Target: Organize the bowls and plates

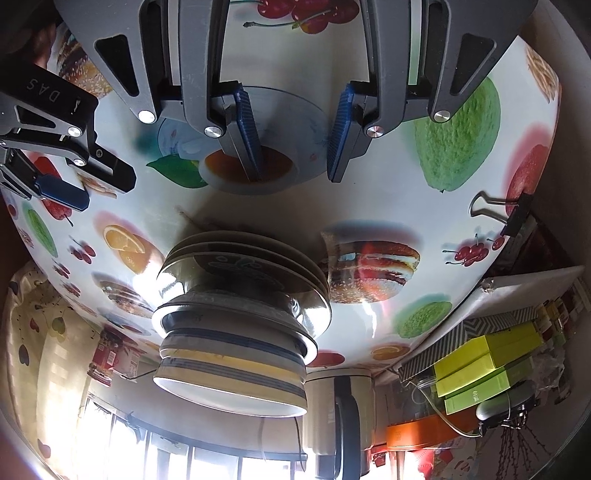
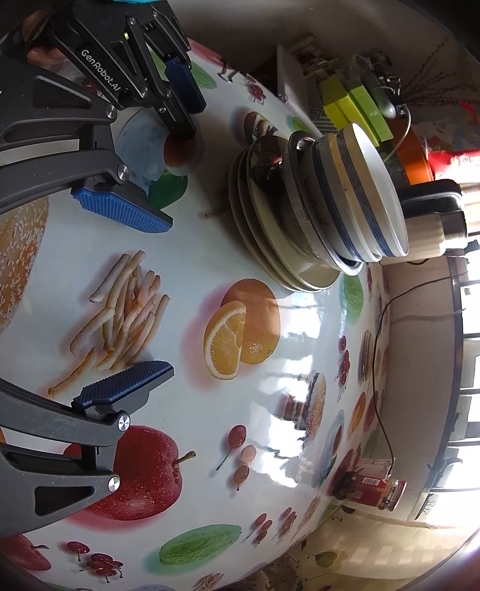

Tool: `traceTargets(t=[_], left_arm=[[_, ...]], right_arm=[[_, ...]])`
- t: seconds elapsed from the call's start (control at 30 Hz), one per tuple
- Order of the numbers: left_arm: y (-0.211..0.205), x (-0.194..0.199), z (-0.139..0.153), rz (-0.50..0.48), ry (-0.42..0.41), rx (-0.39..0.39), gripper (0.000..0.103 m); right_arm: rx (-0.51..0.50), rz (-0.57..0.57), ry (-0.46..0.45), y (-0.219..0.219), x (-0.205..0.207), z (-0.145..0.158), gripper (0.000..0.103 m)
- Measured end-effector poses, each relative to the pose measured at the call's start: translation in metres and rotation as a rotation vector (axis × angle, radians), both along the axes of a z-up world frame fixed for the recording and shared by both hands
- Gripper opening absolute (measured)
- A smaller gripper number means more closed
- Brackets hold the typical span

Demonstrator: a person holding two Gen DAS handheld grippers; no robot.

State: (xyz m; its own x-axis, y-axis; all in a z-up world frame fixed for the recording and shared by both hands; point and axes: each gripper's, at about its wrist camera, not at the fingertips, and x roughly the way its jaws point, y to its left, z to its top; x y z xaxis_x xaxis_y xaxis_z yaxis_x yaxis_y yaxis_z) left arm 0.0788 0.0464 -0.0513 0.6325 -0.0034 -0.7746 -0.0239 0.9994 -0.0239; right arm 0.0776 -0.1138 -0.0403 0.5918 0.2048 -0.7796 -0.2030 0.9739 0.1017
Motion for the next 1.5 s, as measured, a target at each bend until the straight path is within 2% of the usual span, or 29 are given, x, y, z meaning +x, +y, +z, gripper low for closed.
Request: traceTargets(t=[0.1, 0.17, 0.27, 0.33, 0.53, 1.5], left_arm=[[-0.0032, -0.0012, -0.0011, 0.008, -0.01, 0.019, 0.039], [-0.002, -0.0017, -0.0017, 0.022, -0.015, 0.014, 0.046], [-0.0009, -0.002, -0.0019, 0.033, -0.022, 0.004, 0.046], [-0.0023, -0.0022, -0.0024, 0.035, -0.024, 0.013, 0.047], [-0.0034, -0.0019, -0.0028, 0.044, -0.028, 0.016, 0.047], [-0.0022, -0.0026, -0.0032, 0.046, -0.033, 0.014, 0.048]], right_arm=[[-0.01, -0.014, -0.003, -0.0017, -0.0001, -0.0003, 0.079], [-0.016, -0.024, -0.007, -0.003, -0.0001, -0.001, 0.08], [-0.011, -0.038, -0.01, -0.0052, -0.0001, -0.0013, 0.081], [-0.006, -0.041, -0.01, -0.0053, -0.0007, -0.0019, 0.085], [-0.053, -0.048, -0.016, -0.0001, -0.0029, -0.0034, 0.086], [-0.076, -0.077, -0.022, -0.0014, -0.0047, -0.0043, 0.089]])
